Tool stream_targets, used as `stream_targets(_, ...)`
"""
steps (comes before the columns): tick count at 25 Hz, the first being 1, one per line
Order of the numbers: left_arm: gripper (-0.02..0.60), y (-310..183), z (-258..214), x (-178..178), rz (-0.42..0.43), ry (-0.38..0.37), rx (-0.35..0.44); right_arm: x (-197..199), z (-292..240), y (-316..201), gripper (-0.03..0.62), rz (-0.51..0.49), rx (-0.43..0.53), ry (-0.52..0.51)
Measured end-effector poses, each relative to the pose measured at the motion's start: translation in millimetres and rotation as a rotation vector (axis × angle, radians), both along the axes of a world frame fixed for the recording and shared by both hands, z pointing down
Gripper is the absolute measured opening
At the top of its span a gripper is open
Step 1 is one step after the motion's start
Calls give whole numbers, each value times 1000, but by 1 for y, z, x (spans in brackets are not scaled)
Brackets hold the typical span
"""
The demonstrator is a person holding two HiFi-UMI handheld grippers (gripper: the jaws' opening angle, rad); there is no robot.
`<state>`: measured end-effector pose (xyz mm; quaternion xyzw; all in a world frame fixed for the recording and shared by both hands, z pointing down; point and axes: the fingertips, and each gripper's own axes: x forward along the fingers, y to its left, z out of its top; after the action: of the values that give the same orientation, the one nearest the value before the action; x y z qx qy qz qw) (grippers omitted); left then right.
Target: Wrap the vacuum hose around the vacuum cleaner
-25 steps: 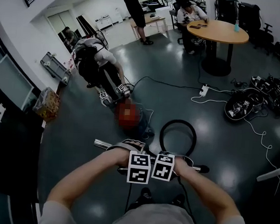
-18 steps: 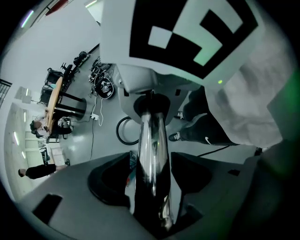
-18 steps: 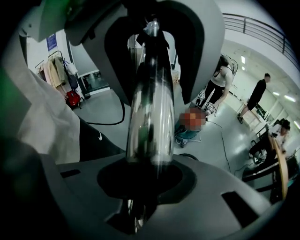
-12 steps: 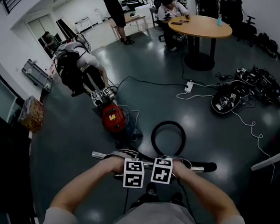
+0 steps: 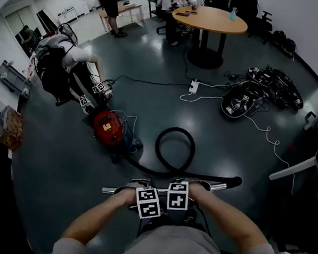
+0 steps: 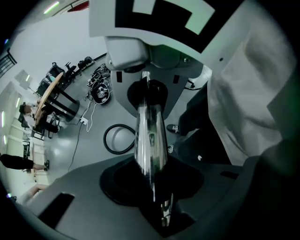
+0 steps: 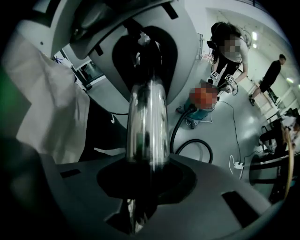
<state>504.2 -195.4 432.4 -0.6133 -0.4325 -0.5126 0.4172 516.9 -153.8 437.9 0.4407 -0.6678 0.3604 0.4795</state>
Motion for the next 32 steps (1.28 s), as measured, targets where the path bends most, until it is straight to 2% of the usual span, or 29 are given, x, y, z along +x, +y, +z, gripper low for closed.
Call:
stream_targets(4, 138, -15, 9, 4, -40, -26, -44, 10, 5, -19, 101, -1, 30, 38)
stream_targets(9, 138, -39, 10, 16, -96, -22, -91, 33, -4, -44, 124, 21, 100, 144)
stream_targets(12, 138, -51, 12, 23, -128, -21, -116, 50, -13, -50, 195, 47, 95, 230)
stream_targets(18, 138, -67, 23, 30, -204, -35, -170, 70, -31, -46, 202, 83, 97, 365)
stream_targets(20, 138, -74, 30, 30, -224, -42, -184, 77, -42, -38, 202, 166, 112, 365)
stream_targets(23, 138, -78, 37, 34, -264, -50, -209, 86, -56, -24, 202, 346, 167, 320)
stream_targets(29, 138, -74, 43, 40, -361, -63, -247, 99, -63, 1, 202, 710, 301, 154)
stream_targets(32, 138, -68, 48, 42, -420, -77, -268, 111, -66, 2, 201, 795, 387, 125)
